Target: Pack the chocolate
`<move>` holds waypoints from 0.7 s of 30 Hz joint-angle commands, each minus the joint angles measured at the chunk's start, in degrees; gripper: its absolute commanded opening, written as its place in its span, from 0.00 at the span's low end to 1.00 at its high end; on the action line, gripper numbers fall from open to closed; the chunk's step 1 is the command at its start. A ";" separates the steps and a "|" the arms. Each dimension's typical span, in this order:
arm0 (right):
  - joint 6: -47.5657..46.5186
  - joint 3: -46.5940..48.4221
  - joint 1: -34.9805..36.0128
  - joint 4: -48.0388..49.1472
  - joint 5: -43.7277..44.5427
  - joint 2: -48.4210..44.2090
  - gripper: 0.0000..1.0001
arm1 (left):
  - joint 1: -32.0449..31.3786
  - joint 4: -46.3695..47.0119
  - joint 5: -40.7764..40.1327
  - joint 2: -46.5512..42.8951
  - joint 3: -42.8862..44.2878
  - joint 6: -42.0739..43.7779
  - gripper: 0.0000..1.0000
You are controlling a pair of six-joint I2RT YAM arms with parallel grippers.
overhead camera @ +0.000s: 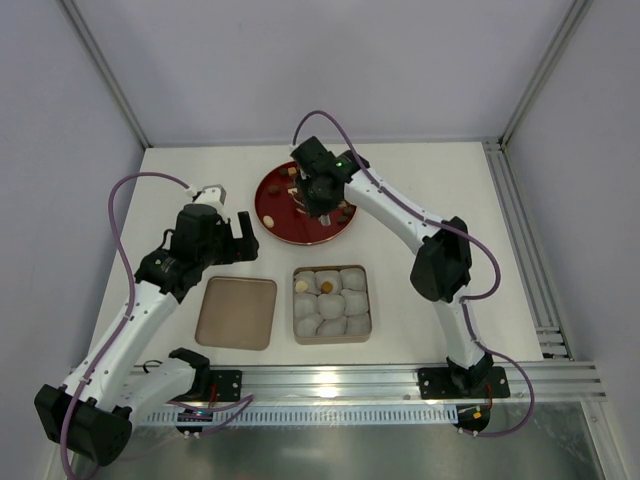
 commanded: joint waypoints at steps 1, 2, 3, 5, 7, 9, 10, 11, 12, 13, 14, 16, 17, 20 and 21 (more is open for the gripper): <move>-0.90 -1.17 0.39 1.09 1.52 -9.20 0.28 | 0.25 0.70 0.07 -0.27 1.48 -0.23 1.00; -0.73 -3.10 0.39 1.70 1.60 -10.35 0.28 | 0.16 0.70 0.07 -0.27 1.39 -0.31 1.00; -0.64 -4.07 0.39 1.97 1.69 -12.27 0.28 | 0.25 0.70 0.07 -0.36 1.48 -0.31 1.00; -0.55 -7.31 0.39 2.84 1.60 -14.56 0.28 | 0.25 0.70 0.07 -0.44 1.39 -0.31 1.00; -0.28 -9.61 0.39 3.20 1.52 -17.89 0.27 | 0.25 0.70 -0.02 -0.36 1.48 -0.31 1.00; 0.15 -13.56 0.39 3.73 1.51 -21.76 0.27 | 0.16 0.70 0.07 -0.53 1.48 -0.31 1.00; 0.16 -14.97 0.39 3.90 1.51 -23.09 0.27 | 0.25 0.70 -0.02 -0.53 1.48 -0.31 1.00; 0.16 -18.20 0.39 4.25 1.43 -24.93 0.27 | 0.25 0.78 0.07 -0.45 1.39 -0.23 1.00; 0.24 -19.97 0.39 4.69 1.25 -26.51 0.27 | 0.25 0.70 0.07 -0.53 1.39 -0.31 1.00; 0.68 -21.64 0.39 4.69 1.25 -28.09 0.27 | 0.25 0.70 0.16 -0.53 1.48 -0.31 1.00; 0.77 -25.14 0.30 4.87 1.25 -31.68 0.27 | 0.25 0.70 0.16 -0.53 1.39 -0.31 1.00; 1.47 -28.67 0.48 4.96 1.34 -35.39 0.27 | 0.25 0.61 0.33 -0.53 1.48 -0.31 1.00; 1.74 -31.74 0.48 4.61 1.25 -38.62 0.27 | 0.16 0.69 0.25 -0.62 1.39 -0.31 1.00; 2.70 -37.80 0.74 3.29 1.77 -45.74 0.27 | 0.25 0.69 0.16 -0.62 1.39 -0.31 1.00; 3.05 -39.48 0.83 3.11 1.60 -47.43 0.27 | 0.25 0.70 0.16 -0.53 1.48 -0.31 1.00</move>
